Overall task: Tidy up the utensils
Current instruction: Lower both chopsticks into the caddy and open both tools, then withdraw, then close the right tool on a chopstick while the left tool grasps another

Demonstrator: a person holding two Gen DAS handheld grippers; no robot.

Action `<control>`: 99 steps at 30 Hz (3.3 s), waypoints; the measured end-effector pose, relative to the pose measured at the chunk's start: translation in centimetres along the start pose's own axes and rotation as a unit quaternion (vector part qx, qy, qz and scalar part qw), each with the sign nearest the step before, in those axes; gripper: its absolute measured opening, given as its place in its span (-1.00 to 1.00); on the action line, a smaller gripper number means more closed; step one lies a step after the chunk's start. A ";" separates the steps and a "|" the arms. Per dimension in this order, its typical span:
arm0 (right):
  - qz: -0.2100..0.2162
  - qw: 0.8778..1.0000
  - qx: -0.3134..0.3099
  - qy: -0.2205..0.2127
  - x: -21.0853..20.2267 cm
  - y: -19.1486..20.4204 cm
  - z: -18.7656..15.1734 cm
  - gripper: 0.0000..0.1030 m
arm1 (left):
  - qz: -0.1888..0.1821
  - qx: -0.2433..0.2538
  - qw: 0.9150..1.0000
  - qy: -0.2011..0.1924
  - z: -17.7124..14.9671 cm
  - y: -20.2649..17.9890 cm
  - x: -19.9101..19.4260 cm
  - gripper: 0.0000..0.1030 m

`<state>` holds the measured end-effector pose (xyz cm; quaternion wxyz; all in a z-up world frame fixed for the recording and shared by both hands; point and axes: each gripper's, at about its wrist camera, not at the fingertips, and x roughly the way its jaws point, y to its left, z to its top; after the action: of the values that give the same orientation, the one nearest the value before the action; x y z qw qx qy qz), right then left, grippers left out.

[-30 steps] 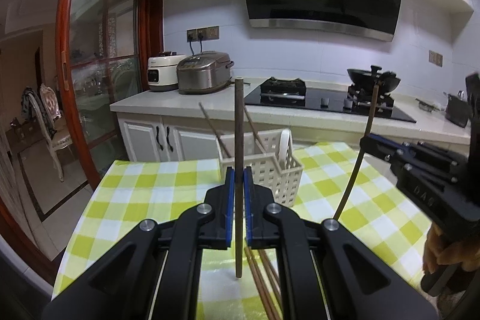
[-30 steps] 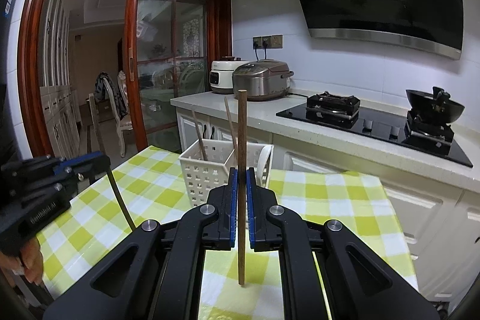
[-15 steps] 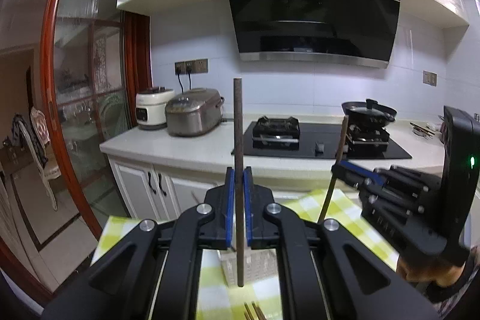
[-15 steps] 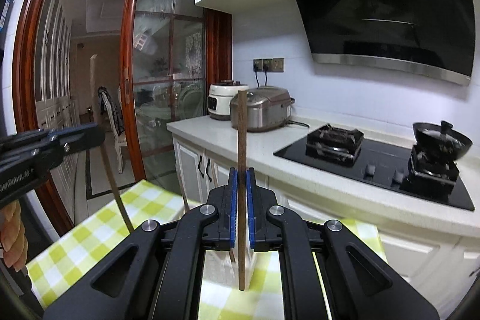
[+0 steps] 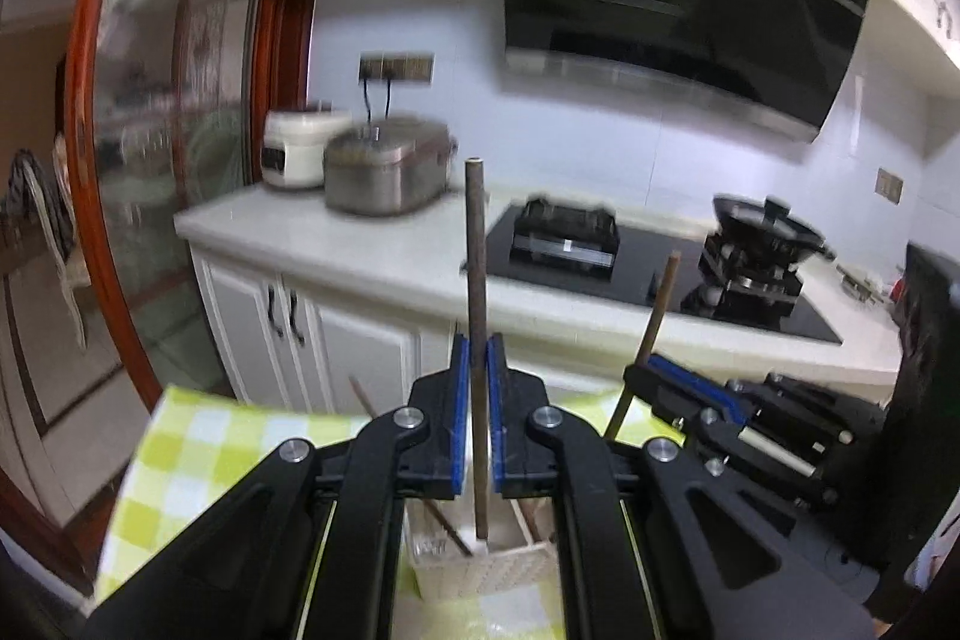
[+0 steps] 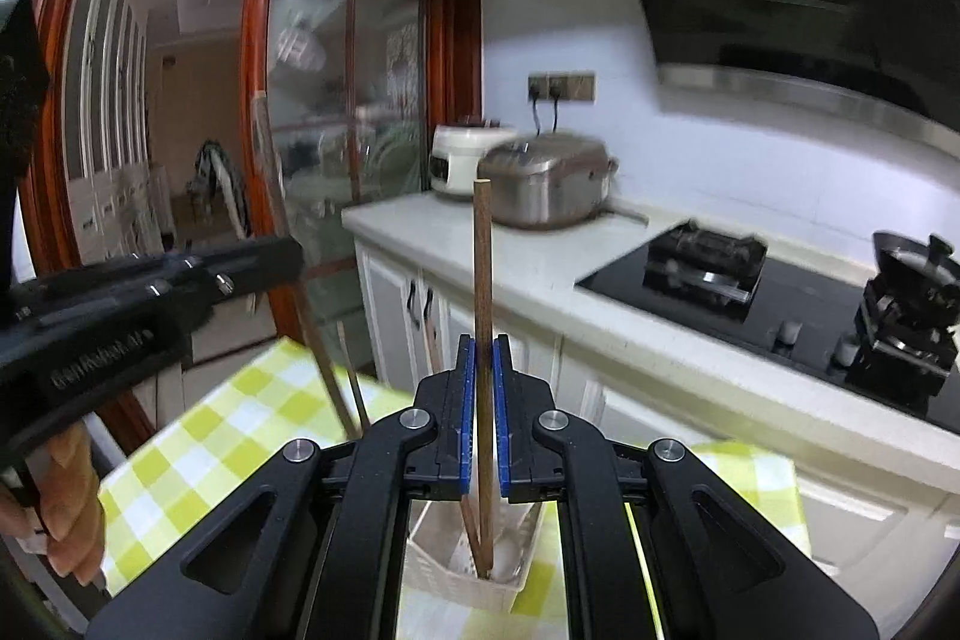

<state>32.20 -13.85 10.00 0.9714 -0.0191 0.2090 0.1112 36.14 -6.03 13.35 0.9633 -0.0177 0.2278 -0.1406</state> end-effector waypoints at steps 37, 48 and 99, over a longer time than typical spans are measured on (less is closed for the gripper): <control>0.012 0.985 0.076 0.156 -1.5 4.8 -19.5 -0.07 | 0.133 -0.043 0.989 0.041 -20.8 6.3 -8.8 0.91; 0.021 0.978 0.053 0.199 -1.0 7.8 -21.9 -0.46 | 0.171 -0.033 0.982 0.070 -25.2 7.2 -8.8 0.91; 0.000 0.975 0.084 0.204 -3.4 2.0 -24.0 -0.88 | 0.090 -0.027 0.974 0.208 -27.5 1.6 0.1 0.18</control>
<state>19.13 -14.56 -10.48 0.9063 0.0399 0.4117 0.0865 24.45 -3.65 -11.53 0.9028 0.0062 0.4273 -0.0476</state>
